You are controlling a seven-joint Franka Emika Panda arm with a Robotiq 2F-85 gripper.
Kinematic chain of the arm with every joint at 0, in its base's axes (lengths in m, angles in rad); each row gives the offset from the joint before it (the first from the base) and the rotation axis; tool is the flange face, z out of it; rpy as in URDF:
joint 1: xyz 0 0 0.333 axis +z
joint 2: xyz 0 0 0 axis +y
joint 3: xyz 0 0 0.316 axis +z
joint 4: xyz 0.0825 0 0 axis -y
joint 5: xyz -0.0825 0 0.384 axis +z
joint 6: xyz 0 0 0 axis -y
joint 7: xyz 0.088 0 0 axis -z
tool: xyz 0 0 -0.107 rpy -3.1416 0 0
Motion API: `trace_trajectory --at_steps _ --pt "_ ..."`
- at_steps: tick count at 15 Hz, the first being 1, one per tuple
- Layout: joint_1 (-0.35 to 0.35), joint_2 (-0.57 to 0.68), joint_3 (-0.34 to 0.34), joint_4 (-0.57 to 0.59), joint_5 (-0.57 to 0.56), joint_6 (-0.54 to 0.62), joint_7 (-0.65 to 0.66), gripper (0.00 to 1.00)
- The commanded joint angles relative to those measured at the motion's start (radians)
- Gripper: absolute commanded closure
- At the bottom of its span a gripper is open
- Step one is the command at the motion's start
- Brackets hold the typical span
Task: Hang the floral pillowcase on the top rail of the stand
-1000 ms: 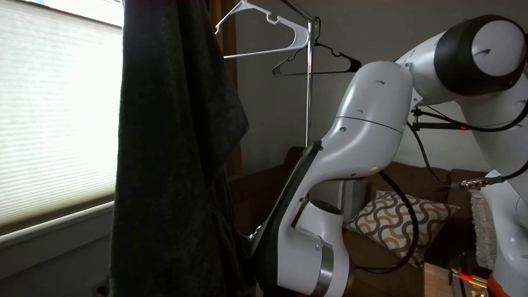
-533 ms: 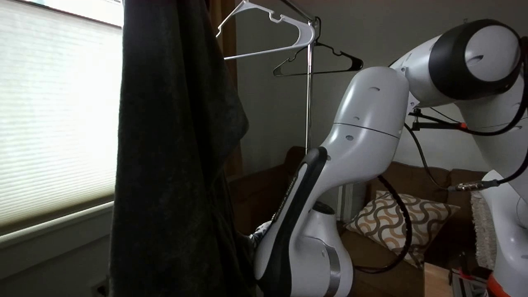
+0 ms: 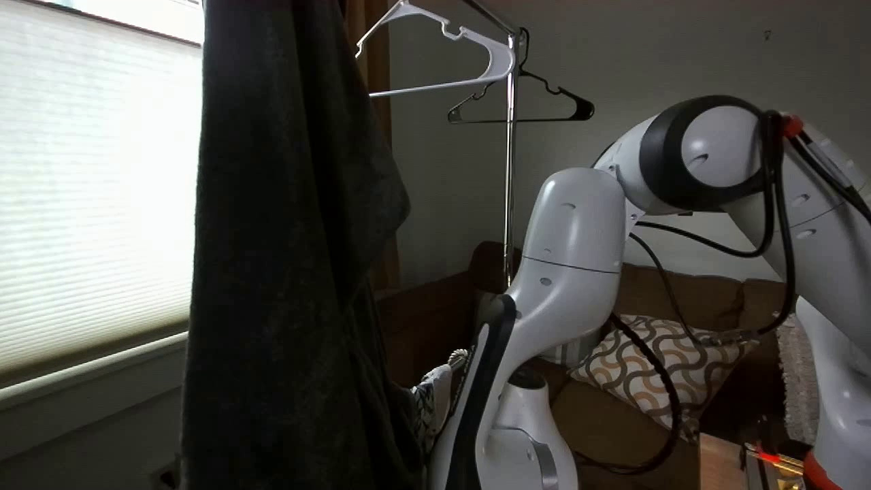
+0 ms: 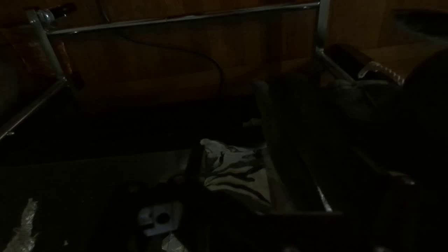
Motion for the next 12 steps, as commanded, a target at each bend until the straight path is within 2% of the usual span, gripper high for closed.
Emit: trace_trajectory --at_steps 1,5,6,9,10,12 --pt "-0.066 0.089 0.056 0.092 -0.029 0.114 0.06 0.0" --pt "-0.09 0.166 0.078 0.15 -0.077 0.195 0.121 0.0" --pt "0.011 0.154 -0.034 0.126 -0.169 0.139 0.272 0.0" --pt "0.036 0.215 -0.084 0.141 -0.286 0.161 0.429 0.01" --pt "0.041 0.23 -0.095 0.146 -0.319 0.167 0.481 0.04" --pt "0.051 0.249 -0.119 0.144 -0.369 0.169 0.562 0.28"
